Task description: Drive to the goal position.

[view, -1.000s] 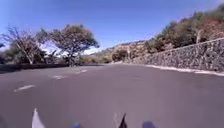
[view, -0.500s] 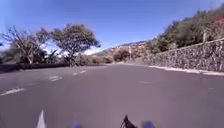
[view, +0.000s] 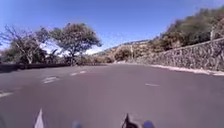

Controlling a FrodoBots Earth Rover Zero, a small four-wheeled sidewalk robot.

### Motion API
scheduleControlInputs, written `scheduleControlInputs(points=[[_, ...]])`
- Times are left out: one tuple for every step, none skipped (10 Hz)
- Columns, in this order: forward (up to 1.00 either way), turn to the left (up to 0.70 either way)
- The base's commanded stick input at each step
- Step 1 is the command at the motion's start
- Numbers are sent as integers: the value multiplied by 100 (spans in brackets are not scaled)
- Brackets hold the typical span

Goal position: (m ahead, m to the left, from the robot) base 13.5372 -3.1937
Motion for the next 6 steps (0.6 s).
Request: scheduleControlInputs(points=[[100, 0], [100, 0], [100, 0], [100, 0], [100, 0], [100, -5]])
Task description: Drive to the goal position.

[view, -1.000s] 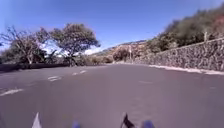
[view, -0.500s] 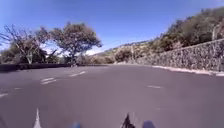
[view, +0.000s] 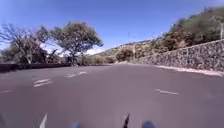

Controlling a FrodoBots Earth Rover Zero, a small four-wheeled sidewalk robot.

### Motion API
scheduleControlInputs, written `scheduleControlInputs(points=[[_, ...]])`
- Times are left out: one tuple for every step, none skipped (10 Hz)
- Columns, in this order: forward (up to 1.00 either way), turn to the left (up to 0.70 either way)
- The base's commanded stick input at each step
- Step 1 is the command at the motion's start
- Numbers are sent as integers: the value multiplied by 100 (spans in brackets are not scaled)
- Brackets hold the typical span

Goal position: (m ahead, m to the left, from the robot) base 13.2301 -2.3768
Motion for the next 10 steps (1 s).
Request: scheduleControlInputs(points=[[100, -20], [100, -35], [100, -40], [100, -40], [100, -40], [100, -40], [100, -40], [100, -39], [100, -24], [100, -9]])
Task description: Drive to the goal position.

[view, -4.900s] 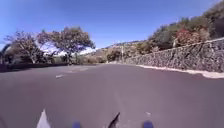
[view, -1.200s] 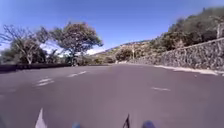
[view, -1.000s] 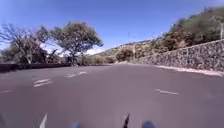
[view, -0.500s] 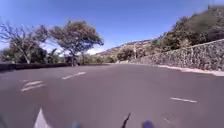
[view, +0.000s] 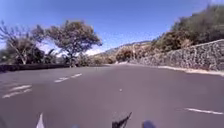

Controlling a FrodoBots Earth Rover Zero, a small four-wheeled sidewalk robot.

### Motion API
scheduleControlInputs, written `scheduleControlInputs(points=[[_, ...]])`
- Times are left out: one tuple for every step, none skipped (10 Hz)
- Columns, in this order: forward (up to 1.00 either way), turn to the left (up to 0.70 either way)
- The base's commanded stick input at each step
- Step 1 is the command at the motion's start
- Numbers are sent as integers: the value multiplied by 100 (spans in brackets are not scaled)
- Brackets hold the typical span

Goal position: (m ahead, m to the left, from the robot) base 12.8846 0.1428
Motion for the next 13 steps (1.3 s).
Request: scheduleControlInputs(points=[[100, 0], [100, 0], [100, 0], [100, 0], [100, 0], [100, 0], [100, 0], [100, 0], [100, 0], [100, 0], [100, 0], [100, 0], [100, 0]])
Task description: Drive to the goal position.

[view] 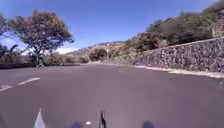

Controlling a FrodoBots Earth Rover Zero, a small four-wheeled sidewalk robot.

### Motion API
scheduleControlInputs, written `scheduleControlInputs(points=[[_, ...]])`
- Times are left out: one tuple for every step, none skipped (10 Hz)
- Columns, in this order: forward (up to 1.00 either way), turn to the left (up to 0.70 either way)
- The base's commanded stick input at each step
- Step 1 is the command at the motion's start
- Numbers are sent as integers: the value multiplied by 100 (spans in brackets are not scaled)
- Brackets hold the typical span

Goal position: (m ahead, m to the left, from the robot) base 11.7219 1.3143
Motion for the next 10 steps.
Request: scheduleControlInputs(points=[[100, 0], [100, 0], [100, 0], [100, 0], [100, 0], [100, 0], [100, 0], [100, 0], [100, 0], [100, 0]])
